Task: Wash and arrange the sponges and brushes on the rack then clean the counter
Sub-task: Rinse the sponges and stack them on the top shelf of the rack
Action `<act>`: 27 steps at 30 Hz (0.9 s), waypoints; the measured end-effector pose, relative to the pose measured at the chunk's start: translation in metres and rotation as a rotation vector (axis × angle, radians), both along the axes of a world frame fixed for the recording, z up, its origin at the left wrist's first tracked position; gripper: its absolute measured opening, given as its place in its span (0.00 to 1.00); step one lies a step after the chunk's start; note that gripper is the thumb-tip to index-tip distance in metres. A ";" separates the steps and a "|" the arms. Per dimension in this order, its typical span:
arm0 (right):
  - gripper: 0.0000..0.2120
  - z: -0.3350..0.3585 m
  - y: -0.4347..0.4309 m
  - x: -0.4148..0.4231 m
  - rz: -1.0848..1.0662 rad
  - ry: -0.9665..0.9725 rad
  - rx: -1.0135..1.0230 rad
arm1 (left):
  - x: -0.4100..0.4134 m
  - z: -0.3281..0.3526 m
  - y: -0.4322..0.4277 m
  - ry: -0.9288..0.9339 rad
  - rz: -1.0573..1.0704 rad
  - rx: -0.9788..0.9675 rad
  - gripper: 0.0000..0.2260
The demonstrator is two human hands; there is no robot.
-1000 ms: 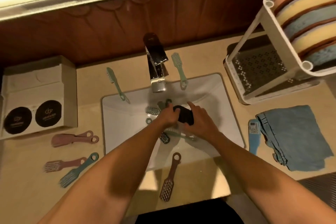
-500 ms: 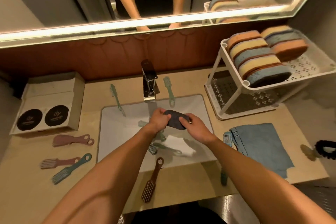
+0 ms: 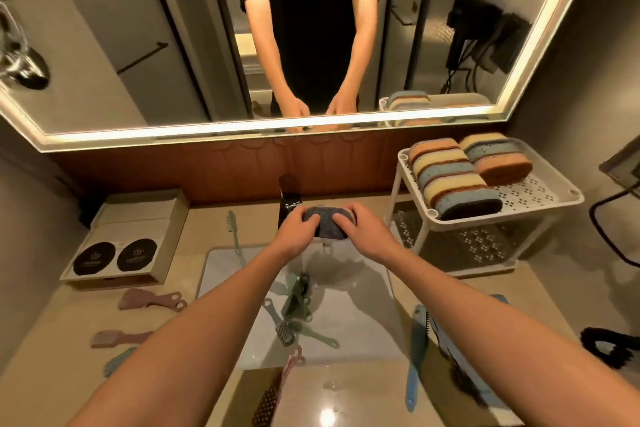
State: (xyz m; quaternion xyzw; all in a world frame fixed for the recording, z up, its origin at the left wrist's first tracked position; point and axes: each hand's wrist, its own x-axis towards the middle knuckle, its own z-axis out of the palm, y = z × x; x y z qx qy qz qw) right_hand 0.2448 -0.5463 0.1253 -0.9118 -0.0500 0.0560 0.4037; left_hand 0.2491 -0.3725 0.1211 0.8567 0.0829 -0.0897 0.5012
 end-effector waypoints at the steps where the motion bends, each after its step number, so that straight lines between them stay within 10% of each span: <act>1: 0.14 0.011 -0.002 0.003 0.008 -0.035 0.000 | 0.001 0.009 -0.003 -0.043 0.002 -0.002 0.10; 11: 0.18 0.096 -0.067 0.010 -0.067 -0.426 -0.170 | 0.015 0.098 -0.060 -0.333 -0.084 0.086 0.17; 22: 0.21 0.120 -0.175 0.014 -0.292 -0.393 -0.069 | 0.021 0.145 -0.177 -0.601 -0.411 0.017 0.06; 27: 0.23 0.118 -0.219 0.008 -0.340 -0.361 -0.046 | 0.023 0.137 -0.223 -0.454 -0.426 0.036 0.18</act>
